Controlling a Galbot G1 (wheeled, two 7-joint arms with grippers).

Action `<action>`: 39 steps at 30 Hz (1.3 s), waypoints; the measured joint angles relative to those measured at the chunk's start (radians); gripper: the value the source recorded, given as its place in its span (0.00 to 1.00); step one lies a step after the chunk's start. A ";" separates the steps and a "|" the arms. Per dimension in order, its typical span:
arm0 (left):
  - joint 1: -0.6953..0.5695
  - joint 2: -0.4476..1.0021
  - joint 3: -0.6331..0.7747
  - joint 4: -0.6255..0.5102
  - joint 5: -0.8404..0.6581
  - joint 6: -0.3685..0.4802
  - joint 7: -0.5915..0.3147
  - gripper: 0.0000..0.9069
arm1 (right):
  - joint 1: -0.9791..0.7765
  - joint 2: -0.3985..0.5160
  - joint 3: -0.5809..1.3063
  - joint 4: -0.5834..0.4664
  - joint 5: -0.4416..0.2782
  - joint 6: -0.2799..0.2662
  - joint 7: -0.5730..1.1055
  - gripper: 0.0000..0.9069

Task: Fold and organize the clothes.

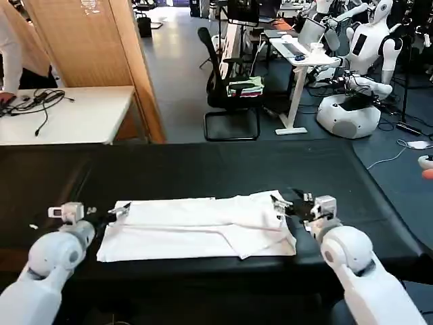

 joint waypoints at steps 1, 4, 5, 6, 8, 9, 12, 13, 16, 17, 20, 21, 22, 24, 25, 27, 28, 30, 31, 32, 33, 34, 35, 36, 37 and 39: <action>-0.001 -0.002 0.000 0.005 -0.003 0.000 0.000 0.92 | 0.006 0.009 -0.004 -0.017 0.000 0.007 0.002 0.97; -0.003 -0.009 -0.001 0.011 -0.015 0.000 0.003 0.80 | 0.021 0.031 -0.008 -0.059 0.001 0.024 0.005 0.87; -0.003 -0.011 -0.002 0.013 -0.017 0.000 0.003 0.71 | 0.025 0.039 -0.008 -0.071 0.001 0.029 0.006 0.83; -0.004 -0.013 -0.002 0.015 -0.019 -0.001 0.003 0.69 | 0.030 0.046 -0.008 -0.083 0.001 0.030 0.006 0.82; -0.006 -0.016 -0.003 0.020 -0.022 -0.002 0.005 0.57 | 0.038 0.060 -0.007 -0.103 0.001 0.032 0.009 0.77; -0.007 -0.017 -0.004 0.022 -0.025 -0.002 0.005 0.54 | 0.043 0.068 -0.006 -0.114 0.001 0.032 0.012 0.77; -0.015 -0.023 -0.004 0.034 -0.029 -0.005 0.006 0.42 | 0.057 0.092 -0.006 -0.141 -0.001 0.033 0.013 0.68; -0.017 -0.026 -0.004 0.038 -0.030 -0.005 0.006 0.34 | 0.061 0.101 -0.004 -0.151 -0.002 0.034 0.013 0.54; -0.025 -0.031 -0.005 0.048 -0.034 -0.007 0.006 0.14 | 0.066 0.119 -0.001 -0.164 -0.004 0.035 0.011 0.14; -0.027 -0.033 -0.005 0.052 -0.035 -0.008 0.006 0.05 | 0.066 0.125 0.000 -0.165 -0.005 0.038 0.010 0.08; -0.036 -0.038 -0.002 0.062 -0.035 -0.012 0.010 0.00 | 0.065 0.137 0.005 -0.166 -0.018 0.051 0.018 0.02; -0.041 -0.040 -0.001 0.066 -0.029 -0.016 0.013 0.00 | 0.063 0.144 0.008 -0.166 -0.028 0.060 0.026 0.01; -0.046 -0.043 0.002 0.072 -0.016 -0.023 0.022 0.00 | 0.061 0.149 0.009 -0.166 -0.039 0.068 0.034 0.01; -0.057 -0.047 0.011 0.084 0.022 -0.046 0.043 0.00 | 0.055 0.161 0.015 -0.164 -0.066 0.092 0.052 0.00; -0.063 -0.049 0.016 0.090 0.042 -0.057 0.053 0.00 | 0.051 0.169 0.017 -0.161 -0.074 0.100 0.060 0.00; -0.078 -0.054 0.028 0.105 0.078 -0.075 0.067 0.00 | 0.045 0.182 0.019 -0.160 -0.078 0.107 0.062 0.00; -0.087 -0.058 0.033 0.115 0.087 -0.076 0.067 0.00 | 0.043 0.187 0.022 -0.159 -0.079 0.109 0.059 0.00; -0.105 -0.066 0.040 0.132 0.102 -0.077 0.069 0.34 | 0.039 0.189 0.028 -0.158 -0.078 0.111 0.043 0.00; -0.115 -0.070 0.042 0.140 0.109 -0.078 0.068 0.97 | 0.037 0.188 0.032 -0.155 -0.075 0.111 0.032 0.00; -0.121 -0.072 0.043 0.145 0.114 -0.079 0.069 0.97 | 0.034 0.187 0.036 -0.152 -0.067 0.107 0.021 0.01; -0.124 -0.072 0.043 0.149 0.120 -0.081 0.069 0.97 | 0.030 0.184 0.038 -0.147 -0.059 0.103 0.011 0.83; -0.125 -0.072 0.043 0.150 0.127 -0.087 0.070 0.97 | 0.025 0.179 0.042 -0.142 -0.053 0.099 -0.001 0.97; -0.125 -0.072 0.043 0.150 0.133 -0.091 0.070 0.97 | 0.020 0.172 0.046 -0.135 -0.049 0.098 -0.009 0.97; -0.123 -0.071 0.042 0.148 0.139 -0.096 0.071 0.97 | 0.014 0.163 0.050 -0.128 -0.047 0.098 -0.021 0.97; -0.119 -0.068 0.038 0.145 0.147 -0.101 0.072 0.97 | 0.009 0.155 0.053 -0.120 -0.044 0.098 -0.029 0.97; -0.111 -0.063 0.033 0.136 0.153 -0.106 0.074 0.97 | -0.004 0.136 0.060 -0.099 -0.038 0.098 -0.042 0.97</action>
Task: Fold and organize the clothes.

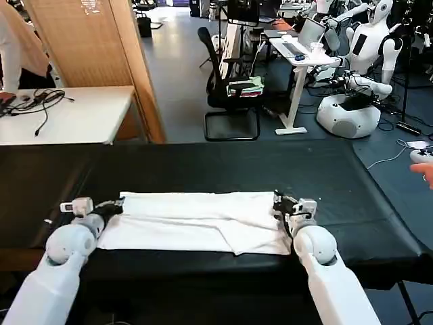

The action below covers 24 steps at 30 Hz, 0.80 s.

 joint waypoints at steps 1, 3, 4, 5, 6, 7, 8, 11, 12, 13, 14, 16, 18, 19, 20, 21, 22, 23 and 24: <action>0.004 0.003 -0.004 -0.006 0.000 -0.001 0.000 0.97 | -0.006 -0.009 0.003 0.012 0.003 -0.001 -0.003 0.97; 0.013 0.011 -0.012 -0.018 -0.002 -0.001 0.000 0.97 | -0.021 -0.027 0.011 0.039 0.013 -0.005 -0.004 0.97; 0.018 0.014 -0.016 -0.024 -0.004 -0.001 0.000 0.97 | -0.028 -0.035 0.013 0.052 0.016 -0.007 -0.005 0.97; 0.022 0.017 -0.020 -0.031 -0.007 -0.001 0.001 0.97 | -0.037 -0.041 0.016 0.067 0.019 -0.009 -0.005 0.97; 0.026 0.020 -0.025 -0.037 -0.012 0.000 0.001 0.97 | -0.045 -0.046 0.019 0.082 0.020 -0.011 -0.005 0.97; 0.030 0.023 -0.031 -0.044 -0.023 0.001 0.001 0.97 | -0.052 -0.049 0.021 0.095 0.023 -0.012 -0.005 0.97; 0.036 0.027 -0.038 -0.051 -0.037 0.003 0.001 0.97 | -0.060 -0.053 0.024 0.110 0.024 -0.014 -0.006 0.97; 0.057 0.028 -0.058 -0.072 -0.077 0.008 0.004 0.97 | -0.084 -0.062 0.032 0.156 0.032 -0.017 -0.006 0.97; 0.067 0.027 -0.068 -0.080 -0.095 0.010 0.008 0.97 | -0.094 -0.064 0.034 0.173 0.033 -0.018 -0.006 0.97; 0.077 0.025 -0.077 -0.087 -0.111 0.012 0.012 0.97 | -0.103 -0.065 0.036 0.190 0.034 -0.018 -0.006 0.97; 0.087 0.022 -0.087 -0.093 -0.125 0.014 0.013 0.97 | -0.111 -0.066 0.037 0.204 0.034 -0.018 -0.007 0.97; 0.112 0.013 -0.108 -0.098 -0.139 0.011 0.020 0.97 | -0.124 -0.066 0.038 0.227 0.034 -0.018 -0.007 0.97; 0.135 0.002 -0.129 -0.100 -0.141 0.006 0.027 0.97 | -0.134 -0.066 0.038 0.248 0.034 -0.018 -0.007 0.97; 0.147 -0.004 -0.137 -0.102 -0.143 0.006 0.030 0.97 | -0.137 -0.065 0.038 0.254 0.034 -0.019 -0.007 0.97; 0.158 -0.010 -0.144 -0.105 -0.150 0.006 0.033 0.97 | -0.140 -0.065 0.038 0.260 0.034 -0.019 -0.007 0.97; 0.169 -0.016 -0.150 -0.106 -0.158 0.006 0.034 0.97 | -0.143 -0.065 0.039 0.265 0.034 -0.019 -0.007 0.97; 0.179 -0.021 -0.156 -0.106 -0.160 0.005 0.038 0.97 | -0.145 -0.065 0.040 0.269 0.034 -0.019 -0.007 0.97; 0.188 -0.024 -0.162 -0.106 -0.161 0.001 0.040 0.97 | -0.148 -0.066 0.041 0.273 0.034 -0.019 -0.007 0.97; 0.196 -0.027 -0.166 -0.105 -0.161 -0.002 0.043 0.97 | -0.150 -0.066 0.042 0.276 0.034 -0.019 -0.007 0.97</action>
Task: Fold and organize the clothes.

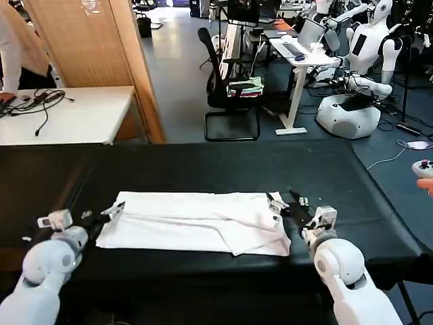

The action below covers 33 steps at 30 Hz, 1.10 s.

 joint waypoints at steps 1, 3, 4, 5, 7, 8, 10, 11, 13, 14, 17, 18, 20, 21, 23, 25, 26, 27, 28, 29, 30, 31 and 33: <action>0.007 -0.003 -0.004 0.001 0.001 -0.005 0.003 0.97 | -0.002 0.000 0.001 0.001 0.000 0.000 0.000 0.97; 0.019 -0.010 -0.008 0.001 0.007 -0.013 0.007 0.97 | -0.005 0.000 0.002 0.003 -0.001 0.000 0.000 0.97; 0.024 -0.014 -0.009 0.000 0.012 -0.016 0.008 0.77 | -0.006 0.000 0.002 0.003 -0.001 0.001 0.000 0.97; 0.028 -0.019 -0.009 -0.001 0.018 -0.019 0.009 0.77 | -0.007 0.001 0.002 0.003 -0.002 0.001 -0.001 0.97; 0.036 -0.028 -0.009 -0.004 0.035 -0.023 0.012 0.42 | -0.008 0.003 0.002 0.004 -0.003 0.001 -0.001 0.97; 0.040 -0.033 -0.010 -0.007 0.046 -0.026 0.014 0.28 | -0.008 0.004 0.002 0.004 -0.003 0.002 -0.001 0.97; 0.048 -0.041 -0.009 -0.013 0.062 -0.033 0.019 0.20 | -0.008 0.006 0.000 0.004 -0.004 0.003 -0.003 0.97; 0.052 -0.046 -0.008 -0.016 0.075 -0.039 0.026 0.20 | -0.007 0.007 -0.001 0.002 -0.004 0.004 -0.003 0.97; 0.060 -0.055 -0.006 -0.023 0.101 -0.045 0.032 0.18 | -0.005 0.010 -0.004 -0.003 -0.006 0.004 -0.005 0.97; 0.061 -0.060 -0.004 -0.025 0.110 -0.049 0.034 0.17 | -0.004 0.011 -0.005 -0.005 -0.006 0.004 -0.006 0.97; 0.057 -0.070 0.000 -0.022 0.129 -0.051 0.036 0.13 | 0.001 0.013 -0.008 -0.009 -0.007 0.005 -0.009 0.97; 0.056 -0.072 0.001 -0.022 0.132 -0.051 0.038 0.11 | 0.003 0.014 -0.009 -0.012 -0.008 0.005 -0.011 0.97; 0.053 -0.076 0.001 -0.022 0.135 -0.051 0.041 0.03 | 0.005 0.015 -0.011 -0.016 -0.010 0.005 -0.013 0.97; 0.053 -0.078 0.002 -0.022 0.135 -0.051 0.043 0.00 | 0.006 0.016 -0.011 -0.018 -0.011 0.005 -0.015 0.97; 0.050 -0.080 0.002 -0.023 0.136 -0.050 0.048 0.00 | 0.008 0.017 -0.012 -0.022 -0.012 0.006 -0.017 0.97; 0.047 -0.081 0.003 -0.023 0.146 -0.046 0.056 0.00 | 0.010 0.019 -0.012 -0.025 -0.014 0.006 -0.019 0.97; 0.046 -0.080 0.003 -0.023 0.164 -0.048 0.062 0.00 | 0.011 0.019 -0.012 -0.026 -0.014 0.006 -0.019 0.97; 0.046 -0.079 0.004 -0.024 0.187 -0.053 0.067 0.00 | 0.011 0.020 -0.011 -0.026 -0.015 0.006 -0.020 0.97; 0.046 -0.077 0.004 -0.024 0.212 -0.061 0.068 0.00 | 0.012 0.020 -0.009 -0.026 -0.015 0.006 -0.020 0.97; 0.048 -0.075 0.003 -0.024 0.242 -0.072 0.072 0.00 | 0.012 0.020 -0.005 -0.026 -0.015 0.006 -0.020 0.97; 0.050 -0.070 0.002 -0.022 0.281 -0.085 0.074 0.00 | 0.012 0.019 -0.001 -0.025 -0.015 0.006 -0.020 0.97; 0.053 -0.064 -0.001 -0.019 0.326 -0.101 0.074 0.00 | 0.011 0.018 0.004 -0.024 -0.015 0.006 -0.020 0.97; 0.058 -0.047 -0.011 -0.012 0.414 -0.126 0.070 0.00 | 0.008 0.016 0.009 -0.023 -0.015 0.006 -0.020 0.97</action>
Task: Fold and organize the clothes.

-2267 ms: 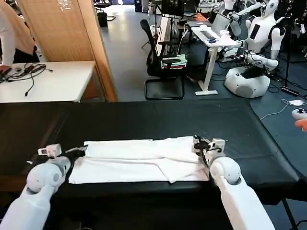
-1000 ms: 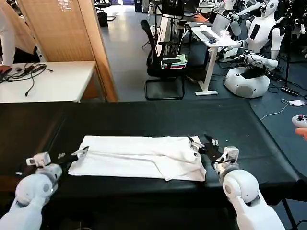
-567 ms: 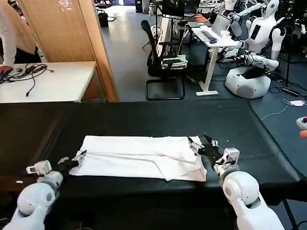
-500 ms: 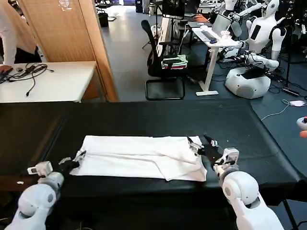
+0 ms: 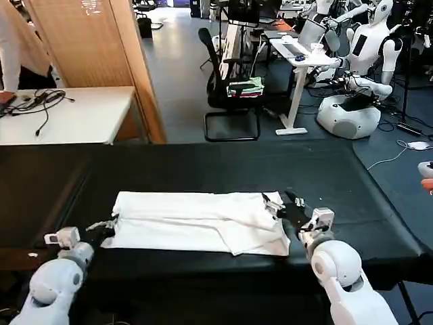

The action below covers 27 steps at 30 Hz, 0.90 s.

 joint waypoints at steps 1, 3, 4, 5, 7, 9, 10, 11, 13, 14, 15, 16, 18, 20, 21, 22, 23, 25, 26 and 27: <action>0.001 0.010 -0.006 0.004 0.032 -0.010 -0.005 0.00 | -0.002 -0.001 0.001 0.000 0.000 0.000 0.000 0.97; 0.004 0.036 -0.023 0.016 0.069 -0.023 -0.012 0.00 | -0.005 -0.002 0.004 0.000 0.000 0.000 0.000 0.97; 0.006 0.050 -0.032 0.024 0.079 -0.029 -0.014 0.00 | -0.005 -0.002 0.004 0.000 0.000 0.000 0.000 0.97; 0.010 0.066 -0.042 0.031 0.086 -0.036 -0.016 0.00 | -0.006 -0.001 0.004 0.000 0.000 0.000 0.000 0.97; 0.018 0.096 -0.065 0.043 0.081 -0.043 -0.018 0.00 | -0.006 0.004 0.004 0.000 0.000 0.000 0.000 0.97; 0.027 0.122 -0.084 0.044 0.059 -0.044 -0.023 0.00 | -0.007 0.009 0.003 0.000 -0.002 0.000 0.001 0.97; 0.030 0.128 -0.088 0.043 0.051 -0.044 -0.026 0.00 | -0.008 0.012 0.002 0.000 -0.007 0.000 0.001 0.97; 0.035 0.131 -0.089 0.039 0.041 -0.043 -0.026 0.00 | -0.010 0.016 0.000 0.002 -0.011 0.000 0.000 0.97; 0.046 0.126 -0.084 0.024 0.011 -0.037 -0.025 0.00 | -0.014 0.020 0.000 0.006 -0.016 0.000 0.000 0.97; 0.050 0.120 -0.079 0.014 0.004 -0.033 -0.023 0.00 | -0.016 0.020 0.000 0.010 -0.017 -0.001 0.000 0.97; 0.055 0.110 -0.071 0.000 -0.004 -0.028 -0.021 0.00 | -0.018 0.020 0.003 0.012 -0.019 -0.001 0.001 0.97; 0.058 0.100 -0.062 -0.013 -0.014 -0.019 -0.022 0.00 | -0.021 0.020 0.006 0.015 -0.020 -0.002 0.001 0.97; 0.062 0.074 -0.038 -0.048 -0.042 0.003 -0.028 0.00 | -0.029 0.020 0.013 0.020 -0.024 -0.002 0.003 0.97; 0.059 0.044 -0.006 -0.092 -0.075 0.028 -0.046 0.00 | -0.037 0.020 0.020 0.026 -0.029 -0.002 0.003 0.97; 0.055 0.030 0.011 -0.112 -0.091 0.040 -0.056 0.00 | -0.041 0.020 0.024 0.029 -0.030 -0.002 0.003 0.97; 0.050 0.014 0.032 -0.136 -0.113 0.052 -0.069 0.00 | -0.046 0.021 0.028 0.031 -0.033 -0.002 0.003 0.97; 0.046 0.002 0.052 -0.157 -0.130 0.061 -0.076 0.00 | -0.051 0.022 0.033 0.034 -0.034 -0.002 0.003 0.97; 0.033 -0.026 0.095 -0.197 -0.176 0.083 -0.102 0.00 | -0.060 0.022 0.041 0.037 -0.036 -0.002 0.003 0.97; 0.026 -0.040 0.120 -0.219 -0.195 0.088 -0.108 0.00 | -0.065 0.022 0.045 0.039 -0.036 -0.002 0.003 0.97; 0.018 -0.051 0.142 -0.236 -0.214 0.092 -0.115 0.00 | -0.068 0.022 0.049 0.040 -0.037 -0.002 0.002 0.97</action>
